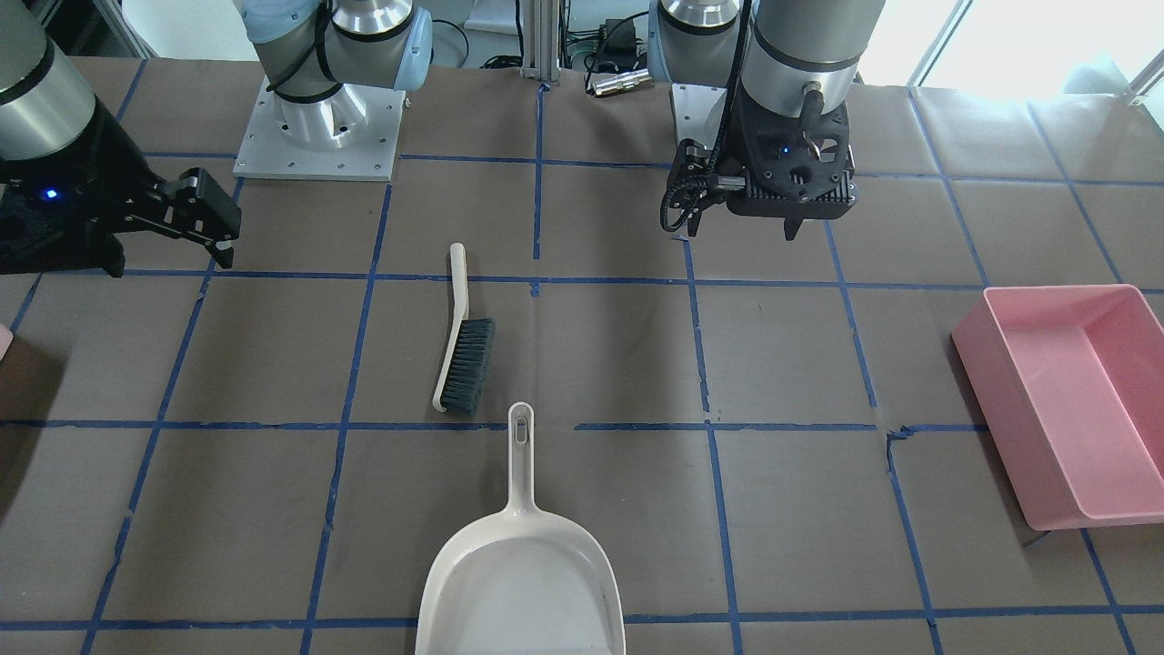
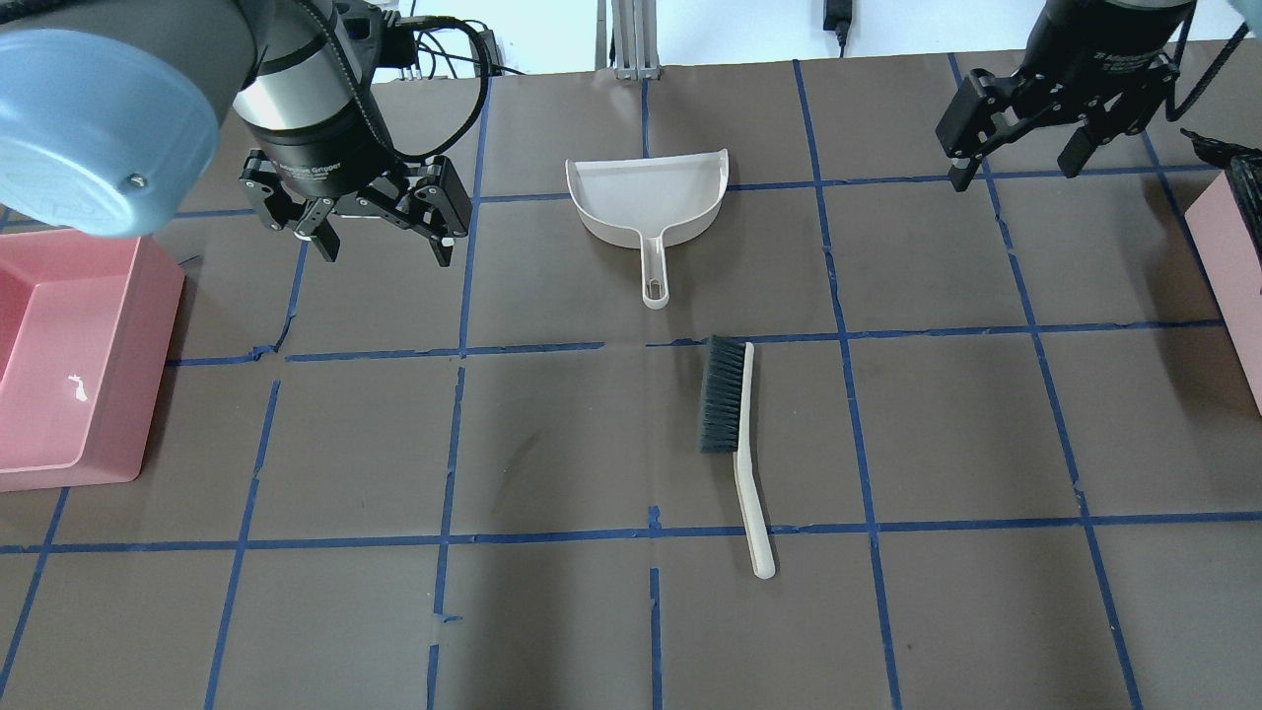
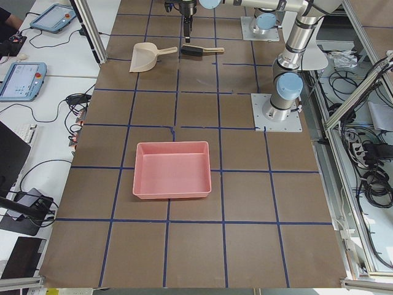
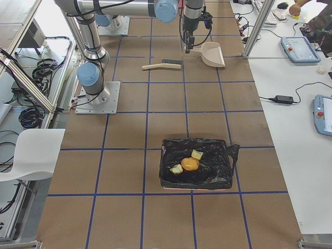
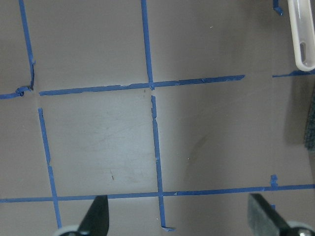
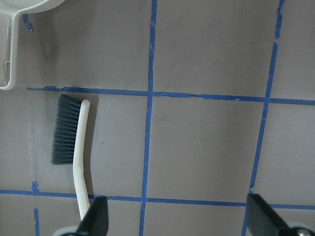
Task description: Sweep and dump trash in nearest bin
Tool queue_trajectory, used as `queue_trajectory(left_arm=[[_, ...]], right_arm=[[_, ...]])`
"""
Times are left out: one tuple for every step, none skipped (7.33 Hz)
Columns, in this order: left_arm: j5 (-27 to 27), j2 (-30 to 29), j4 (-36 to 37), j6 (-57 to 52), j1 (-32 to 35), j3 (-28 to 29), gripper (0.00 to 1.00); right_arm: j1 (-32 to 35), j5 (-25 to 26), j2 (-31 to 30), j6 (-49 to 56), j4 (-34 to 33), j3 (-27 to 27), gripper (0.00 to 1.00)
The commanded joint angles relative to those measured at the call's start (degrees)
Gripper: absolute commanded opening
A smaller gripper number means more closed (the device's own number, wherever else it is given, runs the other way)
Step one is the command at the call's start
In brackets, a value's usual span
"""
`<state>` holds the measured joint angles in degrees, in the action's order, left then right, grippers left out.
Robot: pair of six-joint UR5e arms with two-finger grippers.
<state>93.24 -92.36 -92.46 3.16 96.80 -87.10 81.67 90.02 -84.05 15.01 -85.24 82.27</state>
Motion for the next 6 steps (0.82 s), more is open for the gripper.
queue_trajectory(left_arm=[[0.01, -0.01, 0.0, 0.0, -0.03, 0.0, 1.0], [0.28, 0.17, 0.0, 0.09, 0.06, 0.08, 1.0], [0.1, 0.08, 0.0, 0.0, 0.06, 0.09, 1.0], [-0.07, -0.01, 0.09, 0.0, -0.12, 0.09, 1.0], [0.01, -0.01, 0.09, 0.09, -0.03, 0.09, 1.0], [0.01, -0.01, 0.09, 0.0, -0.03, 0.09, 1.0]], right_arm=[[-5.7, -0.11, 1.95, 7.27, -0.54, -0.01, 1.0], [-8.17, 0.06, 2.4, 8.44, -1.85, -0.01, 1.0], [-10.46, 0.67, 3.45, 12.98, -3.6, -0.01, 1.0], [-13.09, 0.94, 4.41, 15.03, -4.83, -0.01, 1.0], [-14.94, 0.94, 4.94, 15.22, -6.24, -0.01, 1.0], [-16.62, 0.94, 5.91, 16.62, -8.08, -0.01, 1.0]])
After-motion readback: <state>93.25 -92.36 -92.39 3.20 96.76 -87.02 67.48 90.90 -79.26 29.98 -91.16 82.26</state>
